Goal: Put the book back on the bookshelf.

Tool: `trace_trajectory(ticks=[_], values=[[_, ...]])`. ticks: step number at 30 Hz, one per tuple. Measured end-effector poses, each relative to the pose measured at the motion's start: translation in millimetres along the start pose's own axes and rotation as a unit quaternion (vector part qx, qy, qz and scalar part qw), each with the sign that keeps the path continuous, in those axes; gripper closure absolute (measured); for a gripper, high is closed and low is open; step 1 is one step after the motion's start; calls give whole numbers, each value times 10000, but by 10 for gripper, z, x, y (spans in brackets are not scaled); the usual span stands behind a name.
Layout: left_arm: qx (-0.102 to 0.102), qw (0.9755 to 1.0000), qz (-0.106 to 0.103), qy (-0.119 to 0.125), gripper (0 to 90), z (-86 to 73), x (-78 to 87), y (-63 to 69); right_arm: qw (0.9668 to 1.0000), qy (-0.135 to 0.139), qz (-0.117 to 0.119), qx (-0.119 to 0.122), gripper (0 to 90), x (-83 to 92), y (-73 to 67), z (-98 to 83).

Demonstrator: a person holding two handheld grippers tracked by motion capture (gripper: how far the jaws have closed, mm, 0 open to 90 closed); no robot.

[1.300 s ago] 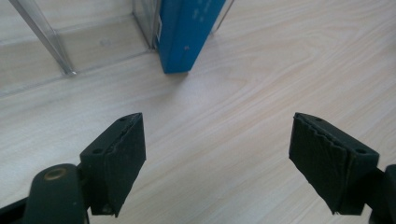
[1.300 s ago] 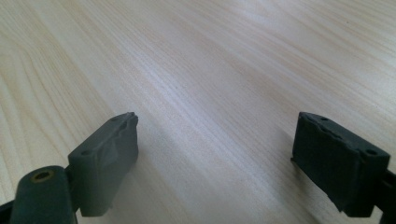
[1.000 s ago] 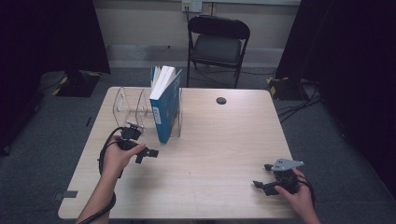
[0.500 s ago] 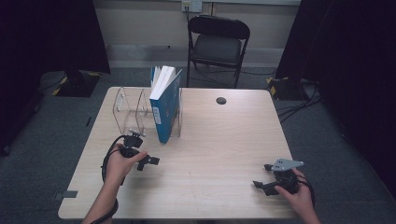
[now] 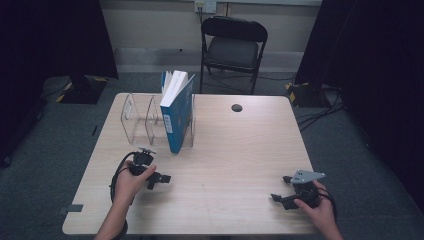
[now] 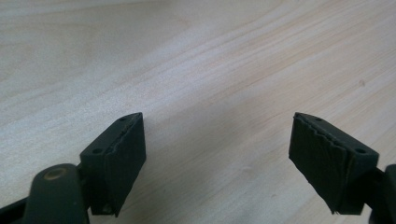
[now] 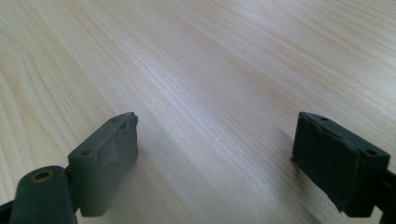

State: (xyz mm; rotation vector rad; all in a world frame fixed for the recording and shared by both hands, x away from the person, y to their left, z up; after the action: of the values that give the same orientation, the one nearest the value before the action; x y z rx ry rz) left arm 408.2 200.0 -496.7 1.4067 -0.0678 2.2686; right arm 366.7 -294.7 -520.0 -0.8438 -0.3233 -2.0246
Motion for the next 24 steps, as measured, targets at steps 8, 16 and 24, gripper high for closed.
trace_trajectory(ticks=[8, 16, 24], values=[[-574, 9980, 156, 203, 154, -73, -18, 61, 10000, -1, 0, 0, 136, 0, 0, 0], [-821, 9958, 270, 317, 130, -117, -32, 100, 10000, -1, 4, 2, 135, 0, 0, 0], [-1010, 9934, 334, 434, 96, -155, -48, 123, 10000, -7, 17, 4, 133, -1, 1, 0]])
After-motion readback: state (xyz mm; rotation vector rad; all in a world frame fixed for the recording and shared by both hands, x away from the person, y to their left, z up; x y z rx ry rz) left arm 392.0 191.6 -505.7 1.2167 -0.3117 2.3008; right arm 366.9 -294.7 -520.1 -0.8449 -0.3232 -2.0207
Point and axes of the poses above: each handheld gripper's, and its own axes: x roughly backward along the jaws, z roughly out of its top, y roughly to its right, the point moved 3 cm from there along -x, roughly forward along the jaws, and after that the axes turned 8 degrees about z, right-handed, at the moved point
